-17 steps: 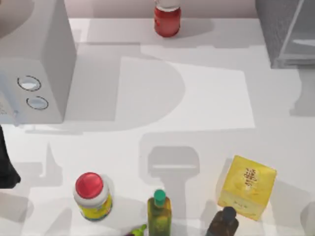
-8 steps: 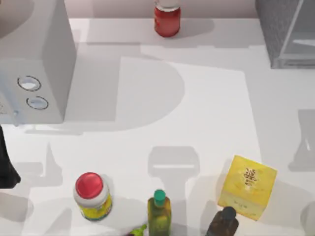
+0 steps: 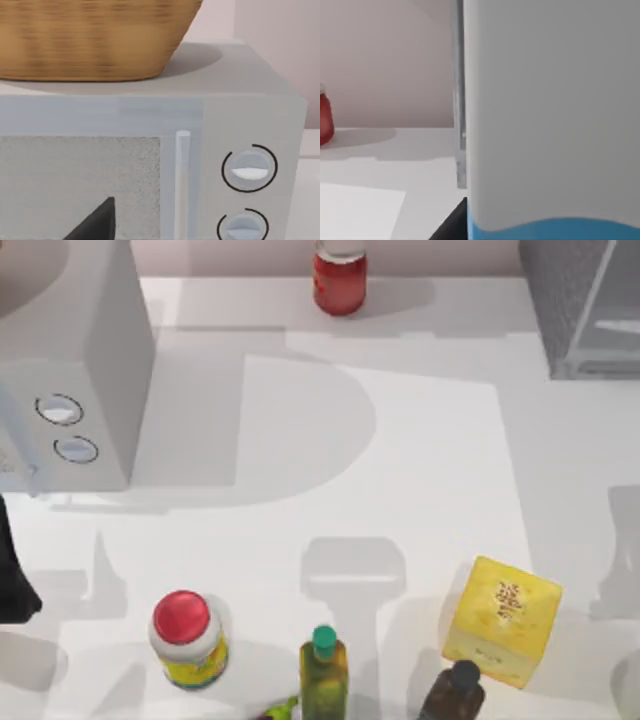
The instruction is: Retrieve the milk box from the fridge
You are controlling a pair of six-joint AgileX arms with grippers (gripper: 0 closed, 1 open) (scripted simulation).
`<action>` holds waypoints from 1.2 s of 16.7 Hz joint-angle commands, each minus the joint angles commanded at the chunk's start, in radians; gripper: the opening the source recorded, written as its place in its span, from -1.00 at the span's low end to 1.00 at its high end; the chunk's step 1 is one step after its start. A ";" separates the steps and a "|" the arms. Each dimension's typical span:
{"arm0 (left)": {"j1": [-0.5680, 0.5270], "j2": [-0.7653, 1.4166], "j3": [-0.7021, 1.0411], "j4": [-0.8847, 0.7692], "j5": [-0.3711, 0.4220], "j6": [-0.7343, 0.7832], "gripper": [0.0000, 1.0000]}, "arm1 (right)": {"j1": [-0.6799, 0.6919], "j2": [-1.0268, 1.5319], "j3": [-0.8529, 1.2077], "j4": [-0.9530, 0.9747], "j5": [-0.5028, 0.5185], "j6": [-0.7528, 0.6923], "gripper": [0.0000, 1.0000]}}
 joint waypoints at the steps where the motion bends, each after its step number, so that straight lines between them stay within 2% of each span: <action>1: 0.000 0.000 0.000 0.000 0.000 0.000 1.00 | 0.000 0.000 0.000 0.000 0.000 0.000 -1.00; 6: 0.000 0.000 0.000 0.000 0.000 0.000 1.00 | 0.005 0.035 0.020 0.021 -0.006 0.002 -1.00; 10: 0.000 0.000 0.000 0.000 0.000 0.000 1.00 | 0.055 0.224 0.135 0.140 -0.033 0.002 -1.00; 14: 0.000 0.000 0.000 0.000 0.000 0.000 1.00 | 0.139 0.577 0.327 0.339 -0.078 0.006 -1.00; 20: 0.000 0.000 0.000 0.000 0.000 0.000 1.00 | 0.284 1.266 0.643 0.668 -0.157 0.012 -1.00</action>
